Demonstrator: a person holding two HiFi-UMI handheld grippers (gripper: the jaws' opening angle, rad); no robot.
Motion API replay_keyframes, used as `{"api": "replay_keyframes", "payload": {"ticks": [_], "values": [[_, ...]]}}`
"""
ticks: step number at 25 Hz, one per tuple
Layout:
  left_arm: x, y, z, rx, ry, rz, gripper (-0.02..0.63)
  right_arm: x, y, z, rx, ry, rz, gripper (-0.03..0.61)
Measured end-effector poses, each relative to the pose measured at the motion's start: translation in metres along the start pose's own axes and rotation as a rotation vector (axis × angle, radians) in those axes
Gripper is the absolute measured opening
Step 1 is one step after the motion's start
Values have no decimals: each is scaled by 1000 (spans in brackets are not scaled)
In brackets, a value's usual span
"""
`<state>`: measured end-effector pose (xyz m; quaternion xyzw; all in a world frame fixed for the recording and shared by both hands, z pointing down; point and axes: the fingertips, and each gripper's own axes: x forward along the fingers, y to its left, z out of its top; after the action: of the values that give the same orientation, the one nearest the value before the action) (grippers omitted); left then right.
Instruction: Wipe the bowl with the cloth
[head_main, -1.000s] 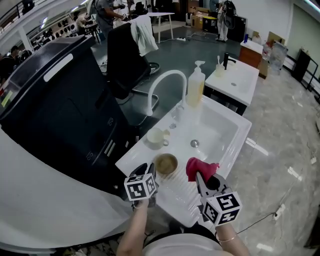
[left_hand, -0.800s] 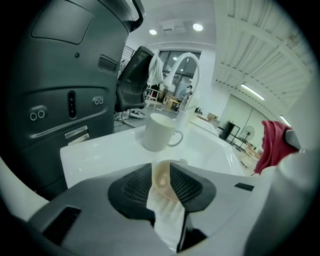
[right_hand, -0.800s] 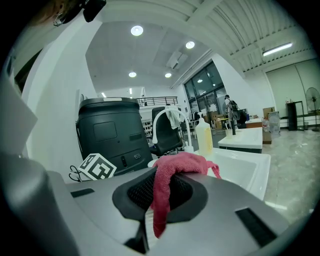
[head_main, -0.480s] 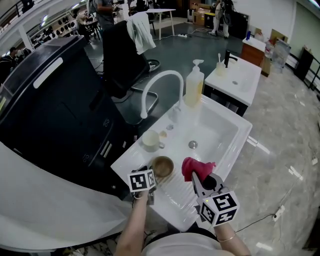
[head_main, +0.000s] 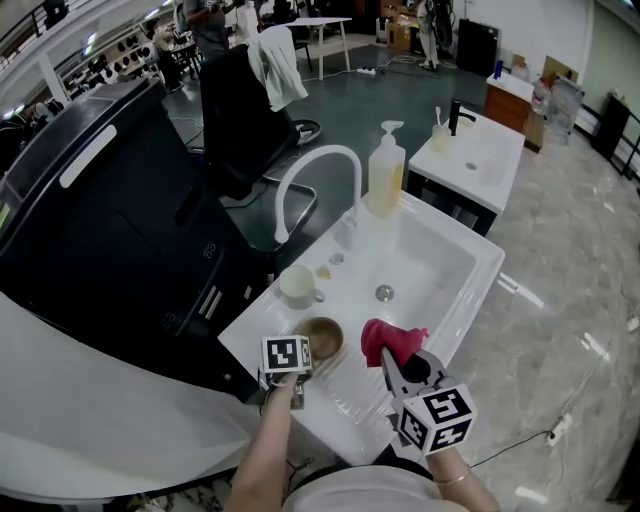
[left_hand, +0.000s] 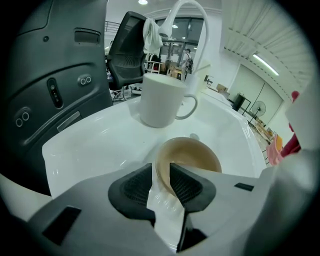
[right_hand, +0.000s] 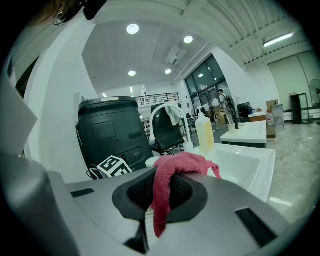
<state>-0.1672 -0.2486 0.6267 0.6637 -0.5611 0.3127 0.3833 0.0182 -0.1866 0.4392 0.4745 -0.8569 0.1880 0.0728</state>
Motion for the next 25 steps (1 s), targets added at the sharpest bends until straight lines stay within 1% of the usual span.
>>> {"api": "replay_keyframes", "payload": {"ticks": [3,5,10,12,16,22,25], "values": [[3,-3,-2,29,36,3,128,1,-2,0,2,3,5,34],[5,-6,-4,40,51,1,106,0,-3,0,2,4,9,34],[6,-2,-4,61,69,32,79,-2,-2,-2,3,10,12,34],[5,0,-4,59,64,40,52,-3,-2,-3,3,14,13,34],[1,-2,-3,30,26,26,41,-6,-5,-5,1,14,15,34],[-18,-8,2,-27,-65,-13,32,-9,-3,-3,1,11,19,34],[-35,-11,8,-18,-111,-15,32,-9,2,-1,-8,5,26,34]]}}
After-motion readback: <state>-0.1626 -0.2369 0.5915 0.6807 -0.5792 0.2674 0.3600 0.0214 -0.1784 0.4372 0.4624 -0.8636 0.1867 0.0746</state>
